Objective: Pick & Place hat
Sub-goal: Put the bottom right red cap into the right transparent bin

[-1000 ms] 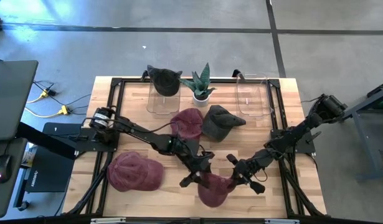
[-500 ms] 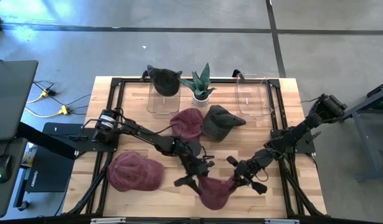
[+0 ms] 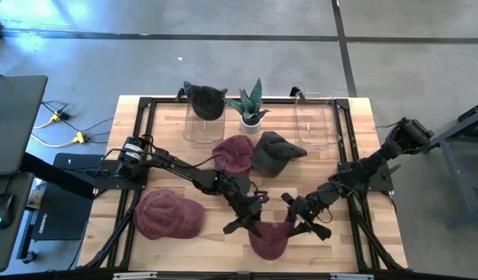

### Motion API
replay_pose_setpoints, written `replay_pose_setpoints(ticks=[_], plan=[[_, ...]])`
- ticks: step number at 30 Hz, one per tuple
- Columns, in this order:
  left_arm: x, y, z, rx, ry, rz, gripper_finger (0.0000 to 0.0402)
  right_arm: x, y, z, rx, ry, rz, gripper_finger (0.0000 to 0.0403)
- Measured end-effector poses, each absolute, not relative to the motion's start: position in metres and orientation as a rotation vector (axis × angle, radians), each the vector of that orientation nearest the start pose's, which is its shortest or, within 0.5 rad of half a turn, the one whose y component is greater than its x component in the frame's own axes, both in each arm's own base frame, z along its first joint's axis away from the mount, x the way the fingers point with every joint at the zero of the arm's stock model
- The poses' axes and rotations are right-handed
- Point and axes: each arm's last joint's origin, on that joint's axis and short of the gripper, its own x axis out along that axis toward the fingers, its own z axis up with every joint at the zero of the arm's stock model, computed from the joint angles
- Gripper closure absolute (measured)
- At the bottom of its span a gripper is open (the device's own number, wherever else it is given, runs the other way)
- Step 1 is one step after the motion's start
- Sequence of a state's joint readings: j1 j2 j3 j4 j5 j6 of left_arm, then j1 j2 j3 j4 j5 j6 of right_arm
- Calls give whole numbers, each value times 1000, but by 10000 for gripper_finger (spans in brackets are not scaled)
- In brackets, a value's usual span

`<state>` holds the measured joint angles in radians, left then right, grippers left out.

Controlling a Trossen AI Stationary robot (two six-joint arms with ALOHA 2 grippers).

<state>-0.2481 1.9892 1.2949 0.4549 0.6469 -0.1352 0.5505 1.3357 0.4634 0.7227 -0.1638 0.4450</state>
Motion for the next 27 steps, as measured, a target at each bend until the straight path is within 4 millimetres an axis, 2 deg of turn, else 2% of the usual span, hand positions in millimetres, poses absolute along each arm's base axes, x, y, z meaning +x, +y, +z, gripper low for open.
replay_pose_setpoints(ticks=[3, 6, 9, 15, 21, 27], plan=[[425, -125, 213, -174, 302, -865, 394, 221, 136, 200, 399, 296, 652, 237], [425, -125, 213, -172, 295, -865, 387, 228, 137, 209, 382, 294, 645, 220], [425, -125, 214, -170, 284, -865, 382, 235, 139, 217, 346, 362, 621, 213], [425, -125, 214, -170, 284, -864, 391, 246, 141, 235, 248, 498, 486, 212], [425, -125, 214, -174, 286, -860, 397, 250, 145, 251, 209, 516, 528, 216], [425, -125, 214, -173, 282, -861, 398, 249, 146, 252, 200, 527, 543, 232]])
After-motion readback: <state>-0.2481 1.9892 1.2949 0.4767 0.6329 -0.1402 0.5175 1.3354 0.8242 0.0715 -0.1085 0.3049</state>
